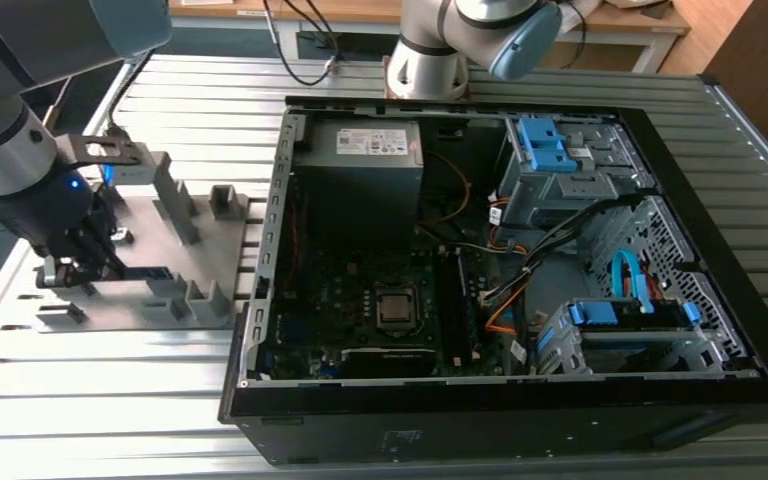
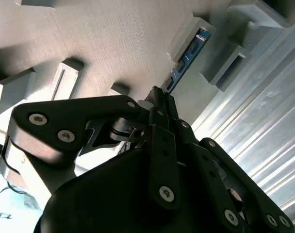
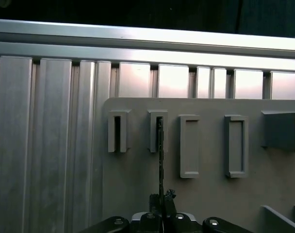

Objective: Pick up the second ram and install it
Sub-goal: 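Pick up the second ram and move it above second insertion slot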

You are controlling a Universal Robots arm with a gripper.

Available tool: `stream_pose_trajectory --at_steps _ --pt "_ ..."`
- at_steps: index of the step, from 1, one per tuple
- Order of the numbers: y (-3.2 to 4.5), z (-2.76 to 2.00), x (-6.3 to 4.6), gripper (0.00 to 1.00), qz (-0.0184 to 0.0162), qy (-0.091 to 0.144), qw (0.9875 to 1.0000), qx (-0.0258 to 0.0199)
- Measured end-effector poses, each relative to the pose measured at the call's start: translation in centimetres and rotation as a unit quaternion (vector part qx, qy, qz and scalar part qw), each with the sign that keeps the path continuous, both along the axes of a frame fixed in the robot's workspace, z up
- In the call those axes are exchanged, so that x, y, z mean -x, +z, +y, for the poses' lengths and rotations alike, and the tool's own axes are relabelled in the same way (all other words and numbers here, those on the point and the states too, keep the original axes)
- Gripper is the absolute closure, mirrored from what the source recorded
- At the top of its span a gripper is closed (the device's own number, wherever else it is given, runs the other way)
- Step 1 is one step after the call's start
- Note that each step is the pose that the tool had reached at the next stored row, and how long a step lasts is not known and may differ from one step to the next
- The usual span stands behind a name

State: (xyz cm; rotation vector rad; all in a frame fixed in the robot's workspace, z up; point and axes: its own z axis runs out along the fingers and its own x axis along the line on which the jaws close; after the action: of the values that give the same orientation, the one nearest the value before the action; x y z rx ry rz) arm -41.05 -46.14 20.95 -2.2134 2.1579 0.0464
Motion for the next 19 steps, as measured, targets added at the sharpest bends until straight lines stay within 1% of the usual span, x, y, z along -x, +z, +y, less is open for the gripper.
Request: stream_pose_trajectory --at_steps 8,19 --pt "0.99 0.00 0.0 0.86 0.0000 0.000 1.0000 0.0000" --pt "2.14 0.00 0.0 0.86 0.0000 0.000 1.0000 0.0000"
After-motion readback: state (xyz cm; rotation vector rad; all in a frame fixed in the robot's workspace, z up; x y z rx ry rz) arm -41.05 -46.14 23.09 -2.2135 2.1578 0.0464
